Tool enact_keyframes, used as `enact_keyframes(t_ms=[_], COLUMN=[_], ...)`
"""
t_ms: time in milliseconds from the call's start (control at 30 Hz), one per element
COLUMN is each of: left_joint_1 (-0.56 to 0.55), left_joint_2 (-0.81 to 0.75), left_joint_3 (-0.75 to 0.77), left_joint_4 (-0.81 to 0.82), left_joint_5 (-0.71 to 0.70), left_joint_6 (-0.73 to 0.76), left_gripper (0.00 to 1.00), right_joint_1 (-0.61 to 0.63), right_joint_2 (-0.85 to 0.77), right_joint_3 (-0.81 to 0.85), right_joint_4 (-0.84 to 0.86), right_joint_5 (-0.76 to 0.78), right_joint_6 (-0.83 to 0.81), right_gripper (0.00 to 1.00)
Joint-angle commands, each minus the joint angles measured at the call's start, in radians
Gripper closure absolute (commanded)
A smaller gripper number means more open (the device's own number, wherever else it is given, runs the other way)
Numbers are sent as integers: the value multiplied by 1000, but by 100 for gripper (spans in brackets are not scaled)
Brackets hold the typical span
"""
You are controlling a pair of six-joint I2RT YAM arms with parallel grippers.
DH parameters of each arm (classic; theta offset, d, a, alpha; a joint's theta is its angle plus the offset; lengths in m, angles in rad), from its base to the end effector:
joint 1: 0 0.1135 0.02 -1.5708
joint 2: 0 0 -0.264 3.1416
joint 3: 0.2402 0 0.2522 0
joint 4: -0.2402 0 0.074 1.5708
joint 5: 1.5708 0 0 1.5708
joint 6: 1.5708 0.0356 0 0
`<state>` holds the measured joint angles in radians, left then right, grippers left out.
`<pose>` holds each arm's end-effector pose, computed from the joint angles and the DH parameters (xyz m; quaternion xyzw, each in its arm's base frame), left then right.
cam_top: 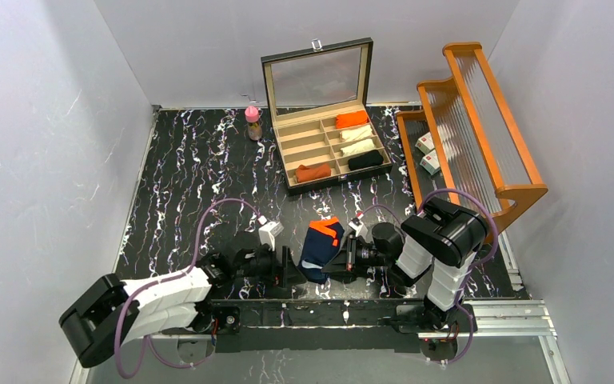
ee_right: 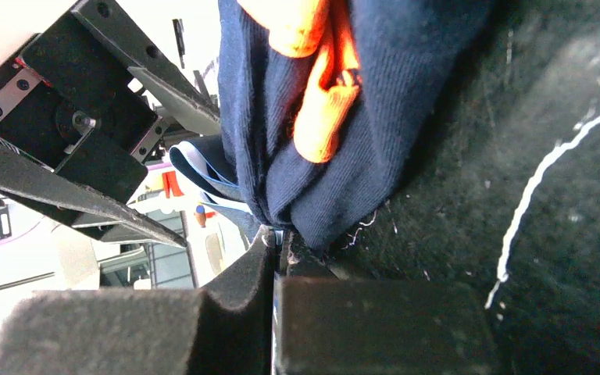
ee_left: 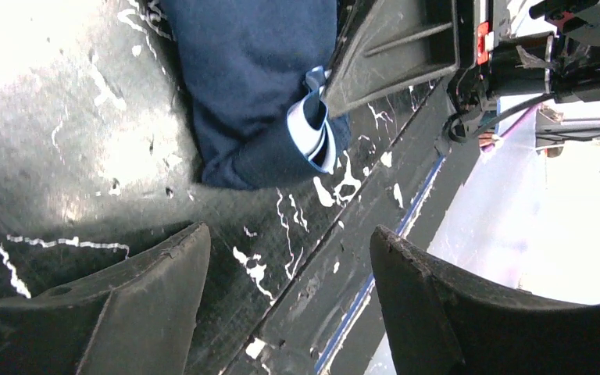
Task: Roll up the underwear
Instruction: Roll the underwear to the center of the board.
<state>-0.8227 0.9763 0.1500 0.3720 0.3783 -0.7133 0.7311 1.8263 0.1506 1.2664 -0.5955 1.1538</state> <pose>0.1118 -0.1398 0.1457 0.1450 0.8264 -0.4761 0.2634 0.1472 0.1589 0.0779 0.0103 0.8152 0.5685 0.1099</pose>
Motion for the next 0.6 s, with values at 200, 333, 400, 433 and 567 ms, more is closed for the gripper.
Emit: enact_keyframes(t_ms=[200,333,400,433,567], left_joint_1=[-13,-13,-14,-14,-14], left_joint_2=[115,185,221,237,296], left_joint_3=[50,65,68,71,93], left_joint_4=[63,68,83,86,64], left_joint_5=[-236,-206,-196,-199,-247], left_joint_6=[55,82,83,81,59], left_gripper=[32,41,44,45,53], right_joint_1=[-45,-53,-54,-55,-55], right_joint_2=[54,65,64,59,4], right_joint_3=[0,0,2,3,15], right_joint_4=[-213,-194,-191,-191,-208], right_joint_5=[25,9,4,1,-31], right_joint_6=[-55,-49,-48,-51,-93], right_gripper=[96,93,92,90,80])
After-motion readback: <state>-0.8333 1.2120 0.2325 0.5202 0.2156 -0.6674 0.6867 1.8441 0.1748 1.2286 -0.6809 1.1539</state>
